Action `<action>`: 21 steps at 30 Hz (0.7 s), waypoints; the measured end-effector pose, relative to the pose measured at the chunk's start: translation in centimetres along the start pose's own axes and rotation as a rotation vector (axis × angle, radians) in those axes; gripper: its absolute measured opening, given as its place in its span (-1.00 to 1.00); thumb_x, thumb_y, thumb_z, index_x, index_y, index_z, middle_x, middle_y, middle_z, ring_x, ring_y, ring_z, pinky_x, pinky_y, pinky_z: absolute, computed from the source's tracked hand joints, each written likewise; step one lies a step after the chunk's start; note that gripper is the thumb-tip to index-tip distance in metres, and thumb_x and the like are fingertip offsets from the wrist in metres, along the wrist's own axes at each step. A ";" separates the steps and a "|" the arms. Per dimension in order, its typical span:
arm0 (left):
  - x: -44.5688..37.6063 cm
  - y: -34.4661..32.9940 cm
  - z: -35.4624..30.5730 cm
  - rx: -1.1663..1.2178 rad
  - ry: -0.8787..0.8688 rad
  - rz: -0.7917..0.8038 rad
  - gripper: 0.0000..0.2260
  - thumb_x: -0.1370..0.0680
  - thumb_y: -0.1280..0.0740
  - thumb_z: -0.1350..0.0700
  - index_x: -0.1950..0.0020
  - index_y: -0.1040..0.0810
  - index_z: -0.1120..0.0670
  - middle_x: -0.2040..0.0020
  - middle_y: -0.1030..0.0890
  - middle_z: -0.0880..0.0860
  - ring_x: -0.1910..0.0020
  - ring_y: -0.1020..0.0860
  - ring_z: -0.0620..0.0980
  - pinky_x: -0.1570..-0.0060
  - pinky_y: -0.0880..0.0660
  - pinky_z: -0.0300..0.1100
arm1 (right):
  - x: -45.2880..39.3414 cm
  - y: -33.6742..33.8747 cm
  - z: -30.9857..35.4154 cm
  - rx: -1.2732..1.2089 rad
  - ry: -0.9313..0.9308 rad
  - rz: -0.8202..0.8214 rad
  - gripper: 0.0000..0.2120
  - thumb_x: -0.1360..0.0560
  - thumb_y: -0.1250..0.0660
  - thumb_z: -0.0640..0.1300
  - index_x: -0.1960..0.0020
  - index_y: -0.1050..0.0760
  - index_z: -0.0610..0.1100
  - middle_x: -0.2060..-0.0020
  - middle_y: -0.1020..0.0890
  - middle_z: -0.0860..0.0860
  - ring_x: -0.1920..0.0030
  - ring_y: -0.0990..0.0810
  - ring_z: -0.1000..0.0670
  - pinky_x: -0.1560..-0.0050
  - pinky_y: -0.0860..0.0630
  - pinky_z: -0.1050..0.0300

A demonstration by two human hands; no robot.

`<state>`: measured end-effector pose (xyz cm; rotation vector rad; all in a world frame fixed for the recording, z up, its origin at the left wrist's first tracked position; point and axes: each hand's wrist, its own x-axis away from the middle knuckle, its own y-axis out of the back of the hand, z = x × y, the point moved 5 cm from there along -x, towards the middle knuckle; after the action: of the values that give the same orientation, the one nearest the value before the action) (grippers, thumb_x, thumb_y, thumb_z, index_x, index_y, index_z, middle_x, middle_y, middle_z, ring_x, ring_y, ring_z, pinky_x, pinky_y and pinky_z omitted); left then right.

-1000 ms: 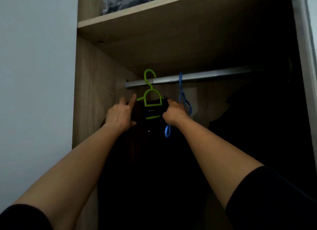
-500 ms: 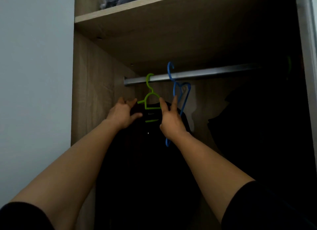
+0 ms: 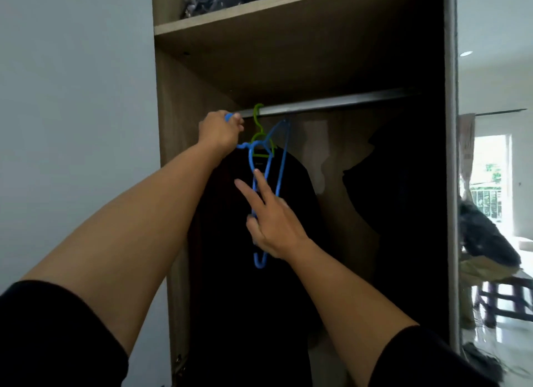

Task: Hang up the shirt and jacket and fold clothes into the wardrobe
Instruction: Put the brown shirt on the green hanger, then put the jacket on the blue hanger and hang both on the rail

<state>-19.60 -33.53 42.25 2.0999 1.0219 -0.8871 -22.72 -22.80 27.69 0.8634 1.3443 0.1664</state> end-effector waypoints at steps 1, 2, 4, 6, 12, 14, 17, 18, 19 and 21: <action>0.8 0.8 0.2 0.018 0.008 0.001 -0.76 -0.62 -0.18 0.07 -0.07 -0.59 0.14 0.06 -0.64 0.04 -0.03 -0.58 -0.05 -0.14 -0.44 -0.19 | 0.5 0.9 0.5 0.017 0.047 -0.078 -0.42 -0.53 -0.13 -0.05 -0.53 -0.09 0.03 -0.53 -0.07 -0.14 -0.29 -0.41 -0.18 -0.18 -0.40 -0.05; 1.4 1.6 0.3 0.037 0.011 0.011 -0.79 -0.62 -0.19 0.06 -0.04 -0.59 0.11 0.09 -0.63 0.02 0.02 -0.58 -0.08 -0.09 -0.46 -0.20 | 0.9 1.7 0.8 0.053 0.061 -0.156 -0.44 -0.52 -0.12 -0.01 -0.51 -0.16 0.00 -0.50 -0.19 -0.14 -0.34 -0.39 -0.14 -0.20 -0.39 -0.07; 2.7 3.2 0.1 0.067 0.011 0.032 -0.84 -0.60 -0.23 0.03 0.02 -0.57 0.05 0.12 -0.63 -0.01 0.09 -0.58 -0.12 0.04 -0.48 -0.26 | 1.3 3.1 1.2 0.125 0.014 -0.240 -0.41 -0.50 -0.16 -0.02 -0.52 -0.16 -0.03 -0.49 -0.22 -0.12 -0.44 -0.28 -0.10 -0.27 -0.32 -0.10; 4.0 4.6 -0.5 0.065 0.000 0.049 -0.86 -0.58 -0.26 0.00 0.03 -0.56 0.04 0.18 -0.62 -0.07 0.16 -0.57 -0.16 0.15 -0.48 -0.33 | 1.6 3.8 1.5 0.165 -0.066 -0.194 -0.35 -0.53 -0.19 -0.03 -0.54 -0.02 -0.04 -0.52 -0.11 -0.08 -0.51 -0.11 -0.08 -0.40 -0.16 -0.15; 8.0 7.3 -2.6 0.052 -0.048 0.182 -0.81 -0.57 -0.28 0.03 -0.07 -0.55 0.13 0.23 -0.59 -0.07 0.28 -0.55 -0.24 0.39 -0.40 -0.53 | 2.9 5.1 4.5 0.273 -0.085 -0.228 -0.40 -0.50 -0.29 0.03 -0.47 -0.25 -0.13 -0.25 -0.51 -0.12 -0.31 -0.45 -0.12 -0.31 -0.25 -0.33; 9.4 8.2 -3.0 0.025 -0.038 0.209 -0.80 -0.57 -0.29 0.02 -0.07 -0.56 0.12 0.24 -0.60 -0.07 0.27 -0.56 -0.23 0.40 -0.39 -0.51 | 3.3 5.5 5.5 0.290 -0.069 -0.285 -0.49 -0.50 -0.24 0.05 -0.38 -0.39 -0.16 -0.04 -0.58 -0.11 -0.07 -0.58 -0.11 -0.19 -0.41 -0.28; 11.9 9.9 -3.6 -0.055 -0.003 0.205 -0.85 -0.57 -0.28 0.01 0.01 -0.57 0.06 0.23 -0.60 -0.07 0.24 -0.55 -0.20 0.36 -0.41 -0.47 | 3.3 5.8 7.1 0.128 0.026 -0.232 -0.55 -0.56 -0.09 0.04 -0.29 -0.46 -0.19 0.02 -0.56 -0.15 0.09 -0.58 -0.19 0.01 -0.46 -0.16; 12.9 10.5 -3.8 -0.092 0.008 0.203 -0.85 -0.57 -0.27 0.01 0.02 -0.58 0.05 0.22 -0.60 -0.06 0.22 -0.55 -0.18 0.32 -0.41 -0.44 | 3.4 5.9 7.8 0.068 0.066 -0.215 -0.56 -0.57 -0.06 0.05 -0.23 -0.49 -0.20 0.03 -0.56 -0.16 0.12 -0.57 -0.21 0.06 -0.44 -0.13; 13.8 11.1 -4.1 -0.123 0.021 0.198 -0.84 -0.58 -0.27 0.01 0.02 -0.58 0.06 0.21 -0.60 -0.06 0.19 -0.56 -0.17 0.29 -0.41 -0.42 | 3.6 6.2 8.5 0.020 0.105 -0.226 -0.56 -0.57 -0.03 0.06 -0.15 -0.52 -0.21 0.06 -0.56 -0.15 0.15 -0.57 -0.22 0.11 -0.43 -0.10; 15.6 12.4 -4.8 -0.168 0.059 0.163 -0.82 -0.58 -0.26 -0.01 0.00 -0.57 0.07 0.17 -0.60 -0.05 0.14 -0.57 -0.14 0.24 -0.42 -0.39 | 4.3 6.8 9.9 -0.082 0.163 -0.241 -0.61 -0.60 -0.06 0.03 -0.04 -0.53 -0.23 0.11 -0.56 -0.13 0.19 -0.57 -0.21 0.19 -0.37 -0.03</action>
<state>-0.51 -29.74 35.75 2.0438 0.9070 -0.6404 -10.26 -20.09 28.42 0.6237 1.5709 0.1048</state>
